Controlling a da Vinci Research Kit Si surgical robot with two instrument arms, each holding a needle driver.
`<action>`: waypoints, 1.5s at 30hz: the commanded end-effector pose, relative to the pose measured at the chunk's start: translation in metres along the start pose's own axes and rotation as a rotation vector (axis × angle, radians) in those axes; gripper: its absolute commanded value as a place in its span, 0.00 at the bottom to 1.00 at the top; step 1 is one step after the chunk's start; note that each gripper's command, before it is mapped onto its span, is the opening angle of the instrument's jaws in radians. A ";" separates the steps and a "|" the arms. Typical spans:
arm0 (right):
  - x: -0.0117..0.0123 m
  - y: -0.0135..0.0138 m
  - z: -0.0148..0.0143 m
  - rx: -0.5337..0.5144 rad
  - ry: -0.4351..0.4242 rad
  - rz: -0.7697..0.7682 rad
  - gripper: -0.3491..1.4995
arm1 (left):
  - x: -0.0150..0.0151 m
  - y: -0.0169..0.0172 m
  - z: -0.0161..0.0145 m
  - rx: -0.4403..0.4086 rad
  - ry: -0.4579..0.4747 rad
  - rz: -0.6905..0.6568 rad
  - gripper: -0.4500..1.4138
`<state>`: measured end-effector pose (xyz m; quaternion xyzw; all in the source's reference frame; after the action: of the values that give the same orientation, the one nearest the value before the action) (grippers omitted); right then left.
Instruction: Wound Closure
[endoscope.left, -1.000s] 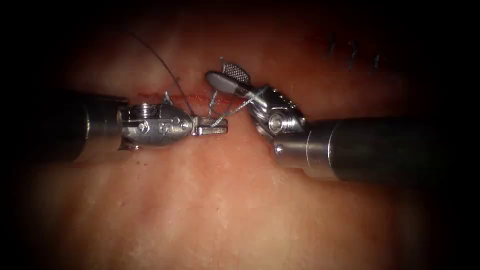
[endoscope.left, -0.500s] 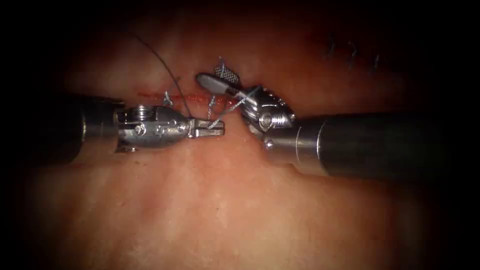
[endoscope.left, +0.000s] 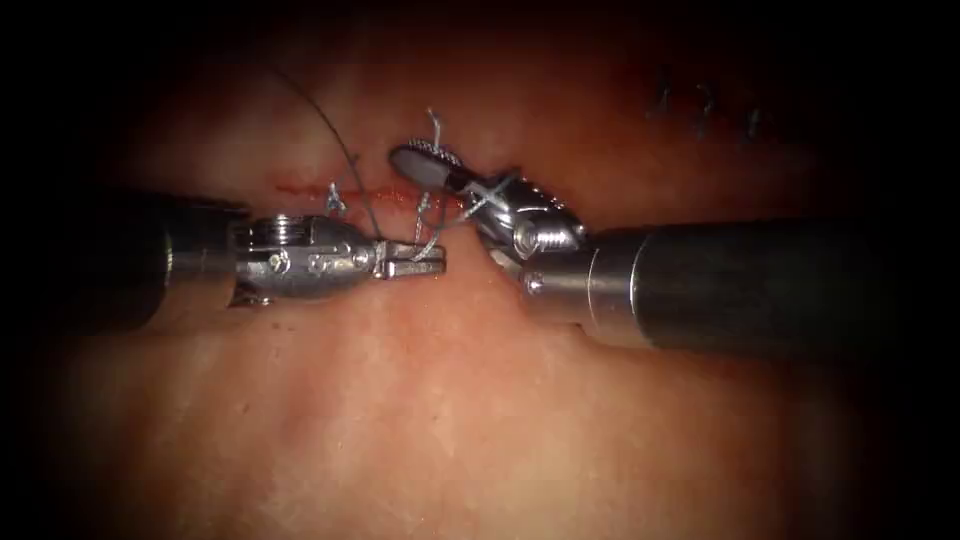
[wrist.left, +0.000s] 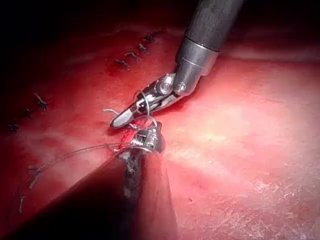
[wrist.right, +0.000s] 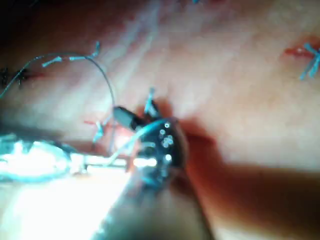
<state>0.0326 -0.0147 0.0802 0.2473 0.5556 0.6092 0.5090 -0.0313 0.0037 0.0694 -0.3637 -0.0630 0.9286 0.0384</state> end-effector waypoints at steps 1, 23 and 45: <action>0.0000 0.0000 0.0008 0.010 -0.001 -0.025 0.00 | -0.0001 -0.0004 0.0008 0.002 0.002 0.003 0.00; 0.0015 -0.0041 -0.0007 0.030 -0.003 -0.332 0.00 | -0.0070 -0.0133 -0.0039 0.032 -0.039 -0.078 0.00; -0.0045 -0.0034 -0.0036 0.238 -0.134 -0.690 0.00 | -0.0111 -0.0324 0.0024 0.053 -0.110 -0.145 0.00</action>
<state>0.0316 -0.0207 0.0768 0.1431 0.6388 0.3149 0.6872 -0.0237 0.0333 0.0831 -0.3049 -0.0694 0.9432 0.1125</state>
